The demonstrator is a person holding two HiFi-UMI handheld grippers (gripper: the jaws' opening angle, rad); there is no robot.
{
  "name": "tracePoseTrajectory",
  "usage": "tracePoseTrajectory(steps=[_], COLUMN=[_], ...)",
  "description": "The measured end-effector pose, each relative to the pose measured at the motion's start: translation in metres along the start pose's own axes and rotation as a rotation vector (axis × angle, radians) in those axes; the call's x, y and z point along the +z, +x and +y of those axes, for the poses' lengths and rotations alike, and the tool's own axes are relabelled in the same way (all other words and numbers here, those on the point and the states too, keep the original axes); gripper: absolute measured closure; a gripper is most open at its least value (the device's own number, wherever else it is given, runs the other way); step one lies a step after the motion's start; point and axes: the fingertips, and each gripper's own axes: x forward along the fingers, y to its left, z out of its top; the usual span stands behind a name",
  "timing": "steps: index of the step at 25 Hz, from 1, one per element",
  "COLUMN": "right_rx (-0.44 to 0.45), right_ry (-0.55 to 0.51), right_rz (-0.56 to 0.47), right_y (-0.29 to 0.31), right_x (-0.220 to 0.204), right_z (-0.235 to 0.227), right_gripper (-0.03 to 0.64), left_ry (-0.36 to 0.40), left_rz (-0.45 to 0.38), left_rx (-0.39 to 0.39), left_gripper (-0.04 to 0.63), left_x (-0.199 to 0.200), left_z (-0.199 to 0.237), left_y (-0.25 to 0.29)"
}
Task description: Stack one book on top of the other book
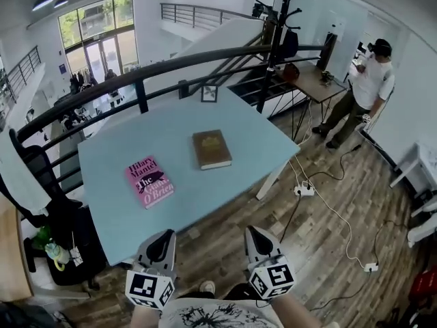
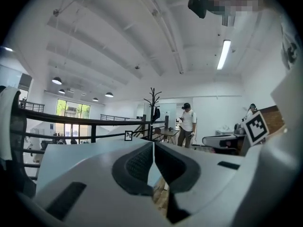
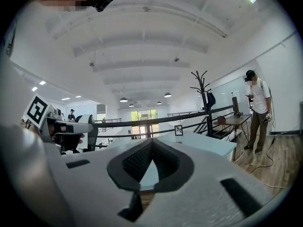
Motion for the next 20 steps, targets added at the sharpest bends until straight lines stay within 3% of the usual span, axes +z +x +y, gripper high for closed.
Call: tracePoseTrajectory(steps=[4,12,20], right_rx=[0.01,0.075,0.113], right_ry=[-0.008,-0.033,-0.005], right_rz=[0.022,0.046,0.092], right_y=[0.041,0.134,0.254], right_x=[-0.004,-0.006,-0.004], right_z=[-0.008,-0.046,-0.134], right_gripper=[0.624,0.624,0.624], left_ry=[-0.039,-0.044,-0.038], left_rz=[0.029,0.032,0.038], left_rx=[0.009,0.053,0.149], left_gripper=[0.581,0.581,0.581], left_x=[-0.003,-0.006,0.003], left_z=[0.027,0.062,0.085], left_y=[0.03,0.107,0.22])
